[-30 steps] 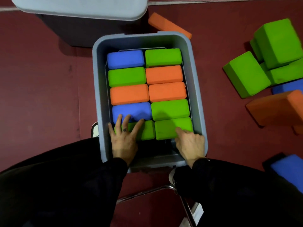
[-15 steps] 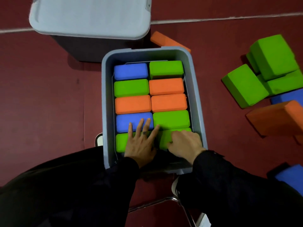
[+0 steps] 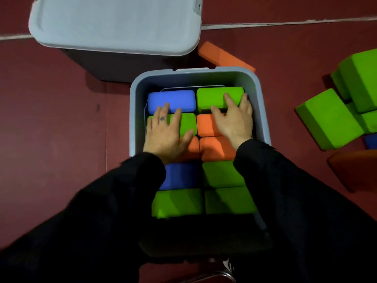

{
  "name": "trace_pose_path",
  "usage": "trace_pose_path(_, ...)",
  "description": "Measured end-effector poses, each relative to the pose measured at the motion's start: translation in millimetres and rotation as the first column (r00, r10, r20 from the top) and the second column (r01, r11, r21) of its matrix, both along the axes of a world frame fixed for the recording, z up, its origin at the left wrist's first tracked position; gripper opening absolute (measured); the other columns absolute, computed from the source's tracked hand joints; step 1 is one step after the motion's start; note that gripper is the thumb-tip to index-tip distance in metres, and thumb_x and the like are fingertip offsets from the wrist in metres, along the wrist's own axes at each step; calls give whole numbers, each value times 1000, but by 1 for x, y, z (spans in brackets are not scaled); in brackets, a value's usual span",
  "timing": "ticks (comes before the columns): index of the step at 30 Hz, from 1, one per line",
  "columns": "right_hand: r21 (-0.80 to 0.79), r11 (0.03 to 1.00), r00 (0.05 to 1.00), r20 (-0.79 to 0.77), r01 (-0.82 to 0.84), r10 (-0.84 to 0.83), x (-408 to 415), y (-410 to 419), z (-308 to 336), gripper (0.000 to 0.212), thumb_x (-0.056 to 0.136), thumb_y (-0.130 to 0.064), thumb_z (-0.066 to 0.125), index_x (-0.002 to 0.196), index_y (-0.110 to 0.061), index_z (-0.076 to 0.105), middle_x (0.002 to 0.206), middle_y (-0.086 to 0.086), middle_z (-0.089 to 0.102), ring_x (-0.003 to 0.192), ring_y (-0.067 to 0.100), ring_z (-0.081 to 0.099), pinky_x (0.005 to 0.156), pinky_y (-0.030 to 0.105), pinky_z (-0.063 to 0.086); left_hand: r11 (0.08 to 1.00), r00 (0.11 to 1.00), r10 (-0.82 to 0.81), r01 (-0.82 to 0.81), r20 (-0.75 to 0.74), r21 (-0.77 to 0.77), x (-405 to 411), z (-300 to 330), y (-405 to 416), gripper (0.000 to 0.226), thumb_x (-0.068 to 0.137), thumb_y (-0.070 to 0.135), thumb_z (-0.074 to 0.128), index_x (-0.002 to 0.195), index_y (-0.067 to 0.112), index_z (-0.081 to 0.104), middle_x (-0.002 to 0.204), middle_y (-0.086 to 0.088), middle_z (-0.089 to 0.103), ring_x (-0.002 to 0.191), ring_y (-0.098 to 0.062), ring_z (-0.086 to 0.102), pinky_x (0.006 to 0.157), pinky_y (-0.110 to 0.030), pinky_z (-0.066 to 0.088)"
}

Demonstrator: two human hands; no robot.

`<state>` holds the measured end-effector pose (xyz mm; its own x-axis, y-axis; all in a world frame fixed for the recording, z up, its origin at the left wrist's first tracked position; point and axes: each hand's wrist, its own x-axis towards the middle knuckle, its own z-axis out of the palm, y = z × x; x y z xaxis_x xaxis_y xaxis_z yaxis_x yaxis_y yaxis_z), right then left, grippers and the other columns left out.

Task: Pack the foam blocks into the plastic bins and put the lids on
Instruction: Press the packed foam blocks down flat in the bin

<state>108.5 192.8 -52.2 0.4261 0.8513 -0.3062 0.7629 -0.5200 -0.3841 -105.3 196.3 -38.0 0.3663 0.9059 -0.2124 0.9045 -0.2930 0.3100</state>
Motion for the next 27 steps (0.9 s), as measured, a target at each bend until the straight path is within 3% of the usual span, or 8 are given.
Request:
trace_pose_path(3,71,991,989,98,-117,110,-8,-18,-12,70,92,-71,46,154,-41,40,168,23,9,153,41,12,121,52,20,993,980,-120,117,-156,-32,-12,-10,34,89,89,72,41,160,26,14,168,-10,-1,154,-34,-4,121,-61,6)
trace_pose_path(5,22,963,953,154,-268,261,2,-27,-22,77,93,-75,40,160,-41,25,169,24,-1,155,42,2,125,52,11,980,949,-199,187,-245,-73,-14,-23,40,101,80,88,30,160,34,1,168,-4,-11,154,-32,-12,118,-68,2)
trace_pose_path(7,-35,935,905,241,-354,351,7,-29,-31,84,93,-79,30,163,-37,10,170,21,-7,155,44,-7,126,55,-1,979,951,-196,179,-237,-95,-11,-33,37,110,71,99,18,158,36,-7,167,-1,-17,153,-32,-17,114,-73,-1)
trace_pose_path(12,-27,893,828,363,-449,427,2,-24,-39,90,99,-75,21,164,-14,11,171,18,1,158,34,-3,126,56,0,976,937,-208,217,-280,2,-8,-47,31,127,61,105,13,161,28,3,168,-12,-6,153,-42,-7,108,-80,7)
trace_pose_path(17,-75,927,890,259,-368,374,-13,-20,-32,80,102,-62,28,164,-16,6,170,20,-4,157,37,-5,124,63,1,979,937,-196,204,-290,-5,0,-39,23,117,68,100,3,161,28,4,168,-10,-2,154,-40,-3,108,-80,7)
trace_pose_path(21,-1,957,957,-4,-291,291,-7,-18,-16,69,105,-54,33,164,-29,8,171,11,-9,157,31,-13,126,53,-7,989,962,-148,143,-231,-36,-7,-36,3,102,79,92,9,160,30,3,169,-6,-5,154,-37,-4,111,-77,5)
trace_pose_path(24,149,986,987,-127,-75,94,3,-42,-10,66,104,-43,45,163,-24,22,171,12,6,158,31,7,127,50,13,993,981,-104,92,-161,-79,-20,-38,-5,93,88,82,23,160,28,1,167,-10,-13,153,-39,-10,115,-73,6)
trace_pose_path(27,89,994,987,-153,68,-54,5,-69,-10,73,98,-36,52,163,-24,20,171,11,11,154,31,22,121,46,30,995,988,-59,46,-143,-93,-25,-38,-9,92,87,81,23,160,28,2,167,-13,-13,151,-43,-12,116,-71,7)
